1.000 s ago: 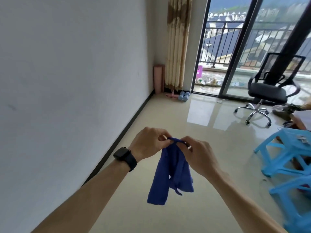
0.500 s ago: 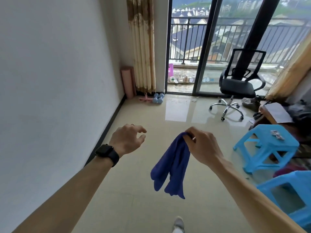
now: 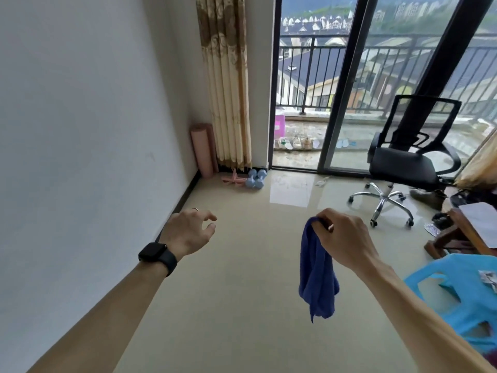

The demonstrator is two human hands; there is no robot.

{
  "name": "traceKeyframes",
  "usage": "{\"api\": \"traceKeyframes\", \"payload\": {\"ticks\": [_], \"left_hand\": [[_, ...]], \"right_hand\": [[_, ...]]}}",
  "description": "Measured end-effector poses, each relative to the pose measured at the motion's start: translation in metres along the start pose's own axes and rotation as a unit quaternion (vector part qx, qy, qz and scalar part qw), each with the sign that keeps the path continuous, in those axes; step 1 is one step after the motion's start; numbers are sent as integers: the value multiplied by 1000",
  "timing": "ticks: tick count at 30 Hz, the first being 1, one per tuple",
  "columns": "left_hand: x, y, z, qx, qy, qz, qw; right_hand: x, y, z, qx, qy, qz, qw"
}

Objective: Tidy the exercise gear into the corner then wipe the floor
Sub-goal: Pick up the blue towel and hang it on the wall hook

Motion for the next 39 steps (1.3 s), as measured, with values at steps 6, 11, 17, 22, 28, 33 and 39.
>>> {"api": "traceKeyframes", "payload": {"ticks": [6,11,17,22,28,33,39], "left_hand": [[-123,29,-3,3,-12,-14,1000],[-246,52,-22,1,-20,-18,1000],[-399,44,-54,12,-47,-15,999],[-504,53,-70,22,-59,-22,998],[-618,78,-103,17,-121,-26,992],[-691,86,-132,35,-215,-19,976],[-726,77,-176,53,-319,-18,946]], "right_hand": [[-130,30,29,1,2,-26,1000],[-262,64,36,5,-15,-21,1000],[-419,85,14,13,-39,-28,999],[-538,113,8,-2,-71,-33,997],[-685,179,19,-5,-125,-88,988],[-808,236,18,-19,-173,-159,972],[-914,302,-35,-38,-232,-243,941]]}}
Point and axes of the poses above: each hand's wrist, its own x-axis away from the middle knuckle, its own y-axis out of the palm, z = x × y, the point moved 2 cm from there along -x, towards the middle knuckle, and after that the axes turned 3 degrees about -x, right-handed, at the moved point
